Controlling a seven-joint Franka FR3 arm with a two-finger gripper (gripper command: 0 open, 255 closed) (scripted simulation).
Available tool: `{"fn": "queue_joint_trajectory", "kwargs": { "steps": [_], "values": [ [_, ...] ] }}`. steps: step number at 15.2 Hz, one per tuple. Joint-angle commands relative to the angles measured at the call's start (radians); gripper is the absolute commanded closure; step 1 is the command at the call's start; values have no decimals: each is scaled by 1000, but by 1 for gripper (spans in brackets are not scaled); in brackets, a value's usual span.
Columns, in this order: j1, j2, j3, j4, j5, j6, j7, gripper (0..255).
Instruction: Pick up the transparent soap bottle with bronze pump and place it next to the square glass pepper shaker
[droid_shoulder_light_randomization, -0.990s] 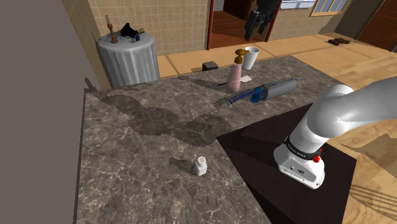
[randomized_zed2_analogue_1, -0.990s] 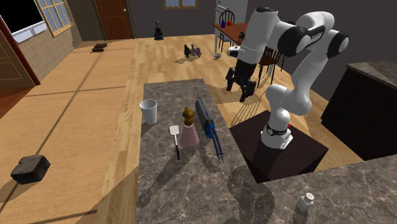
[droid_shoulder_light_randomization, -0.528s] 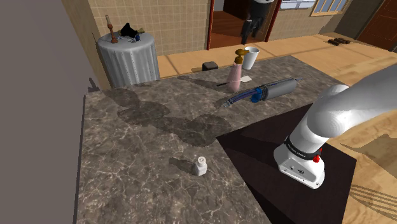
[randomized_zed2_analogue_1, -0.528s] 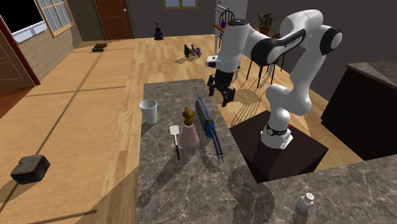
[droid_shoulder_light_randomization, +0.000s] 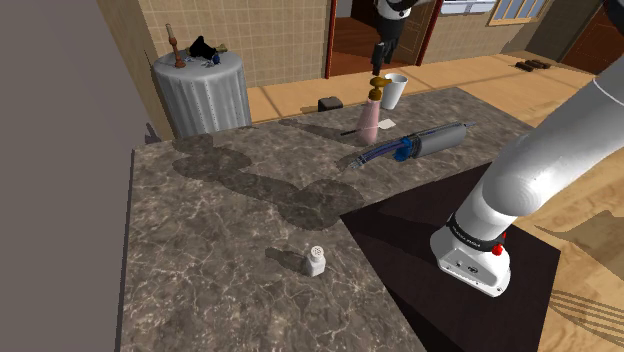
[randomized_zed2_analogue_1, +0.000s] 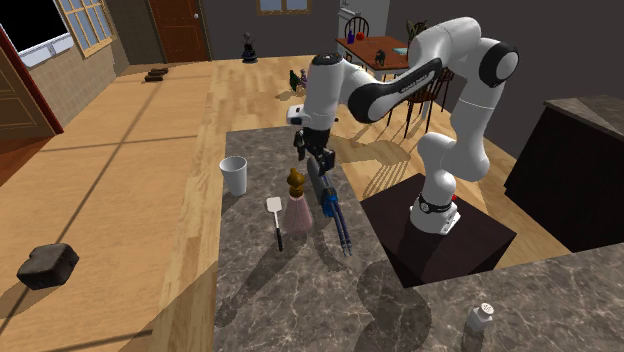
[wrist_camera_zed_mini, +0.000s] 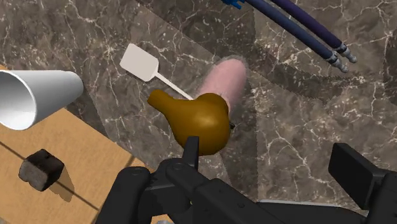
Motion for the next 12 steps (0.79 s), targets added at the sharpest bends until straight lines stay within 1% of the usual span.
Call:
{"fn": "queue_joint_trajectory", "kwargs": {
  "steps": [1, 4, 5, 12],
  "values": [
    [-4, 77, -23, 46, 2, 19, -62, 0],
    [-14, 197, -47, 127, 14, 39, -146, 0],
    [-15, 201, -47, 130, 15, 40, -149, 0],
    [-24, 234, -56, 65, 19, 138, -153, 0]
  ]
}}
